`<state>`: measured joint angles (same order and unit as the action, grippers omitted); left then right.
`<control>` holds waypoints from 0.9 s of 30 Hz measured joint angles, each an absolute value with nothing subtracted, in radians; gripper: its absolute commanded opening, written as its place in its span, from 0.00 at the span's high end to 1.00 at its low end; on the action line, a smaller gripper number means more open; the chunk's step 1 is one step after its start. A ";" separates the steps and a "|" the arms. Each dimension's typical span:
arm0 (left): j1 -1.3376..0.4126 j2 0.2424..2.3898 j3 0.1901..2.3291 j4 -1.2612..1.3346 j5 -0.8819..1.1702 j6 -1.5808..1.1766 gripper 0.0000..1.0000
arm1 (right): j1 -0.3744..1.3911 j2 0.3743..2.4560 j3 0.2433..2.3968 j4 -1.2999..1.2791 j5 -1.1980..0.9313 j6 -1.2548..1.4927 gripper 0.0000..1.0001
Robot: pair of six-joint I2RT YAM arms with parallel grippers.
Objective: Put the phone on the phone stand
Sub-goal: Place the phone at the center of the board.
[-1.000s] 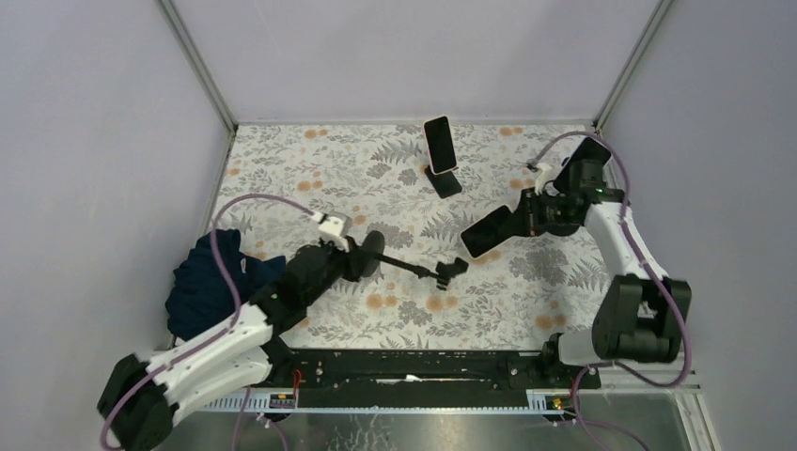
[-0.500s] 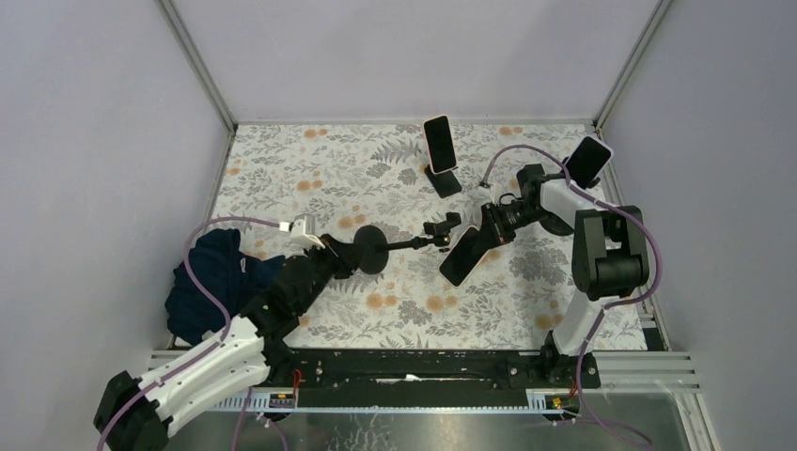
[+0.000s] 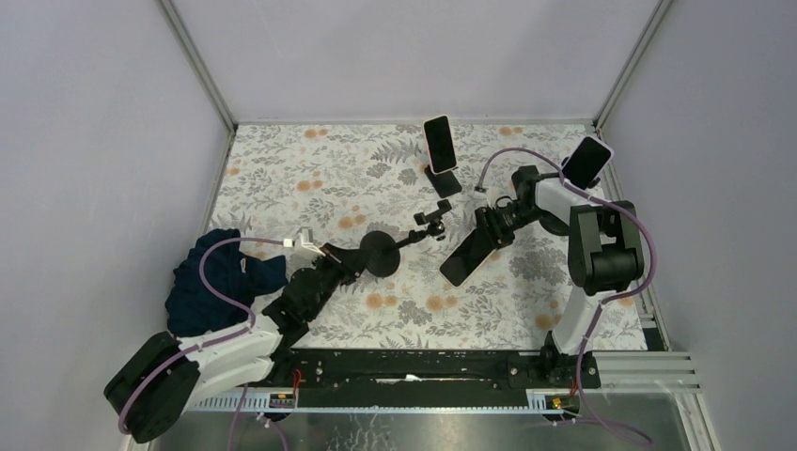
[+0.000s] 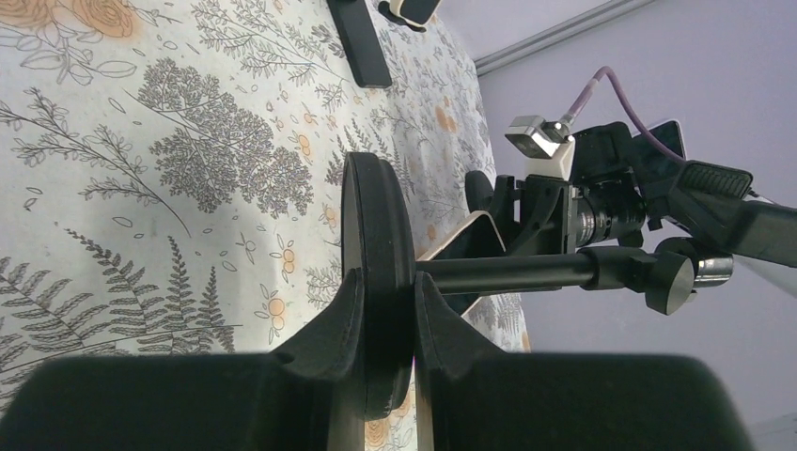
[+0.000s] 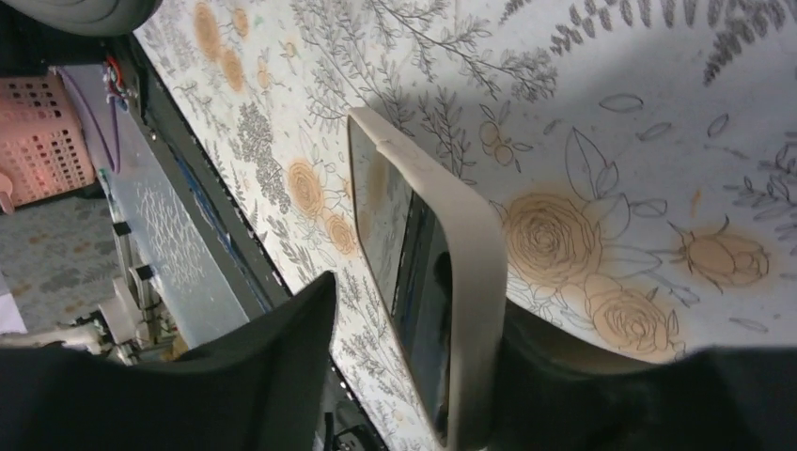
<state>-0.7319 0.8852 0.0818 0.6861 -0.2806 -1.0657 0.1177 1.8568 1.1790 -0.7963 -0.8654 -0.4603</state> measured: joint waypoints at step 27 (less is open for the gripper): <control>-0.755 1.009 0.144 0.937 -0.282 -1.062 1.00 | 0.139 1.319 1.205 -0.503 -1.126 -0.433 0.05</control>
